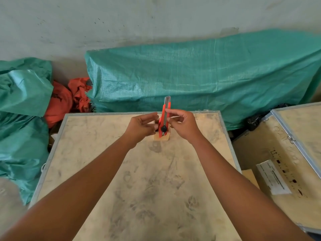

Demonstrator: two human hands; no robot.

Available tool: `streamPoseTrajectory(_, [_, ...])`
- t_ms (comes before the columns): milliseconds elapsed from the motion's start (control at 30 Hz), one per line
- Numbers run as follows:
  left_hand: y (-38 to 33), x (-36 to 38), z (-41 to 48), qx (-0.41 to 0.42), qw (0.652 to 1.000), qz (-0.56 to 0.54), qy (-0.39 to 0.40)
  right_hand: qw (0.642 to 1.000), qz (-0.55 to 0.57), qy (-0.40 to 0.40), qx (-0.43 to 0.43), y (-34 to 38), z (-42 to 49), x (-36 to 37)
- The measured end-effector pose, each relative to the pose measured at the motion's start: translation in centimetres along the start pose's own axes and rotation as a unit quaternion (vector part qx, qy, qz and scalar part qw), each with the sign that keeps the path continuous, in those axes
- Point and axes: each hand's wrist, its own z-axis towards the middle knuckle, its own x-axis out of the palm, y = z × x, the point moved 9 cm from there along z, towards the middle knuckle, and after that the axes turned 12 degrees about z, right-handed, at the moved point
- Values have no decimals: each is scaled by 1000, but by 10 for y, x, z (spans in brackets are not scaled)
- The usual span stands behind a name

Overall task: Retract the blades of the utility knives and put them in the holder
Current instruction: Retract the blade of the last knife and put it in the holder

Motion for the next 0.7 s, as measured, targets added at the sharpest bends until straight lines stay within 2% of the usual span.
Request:
streamPoseTrajectory(100, [16, -14, 28, -22, 996, 66, -60, 999, -19, -47, -2, -18, 22, -5])
streamPoseTrajectory(167, [27, -17, 44, -35, 988, 133, -73, 997, -43, -71, -5, -31, 34, -5])
streamPoseTrajectory(367, [70, -2, 77, -68, 962, 263, -18, 984, -143, -96, -54, -65, 44, 5])
streamPoseTrajectory(533, [88, 14, 89, -72, 967, 244, 17, 976, -189, -71, -86, -87, 40, 13])
streamPoseTrajectory(700, [88, 23, 95, -57, 976, 210, 13, 974, -201, -69, -73, -103, 34, 7])
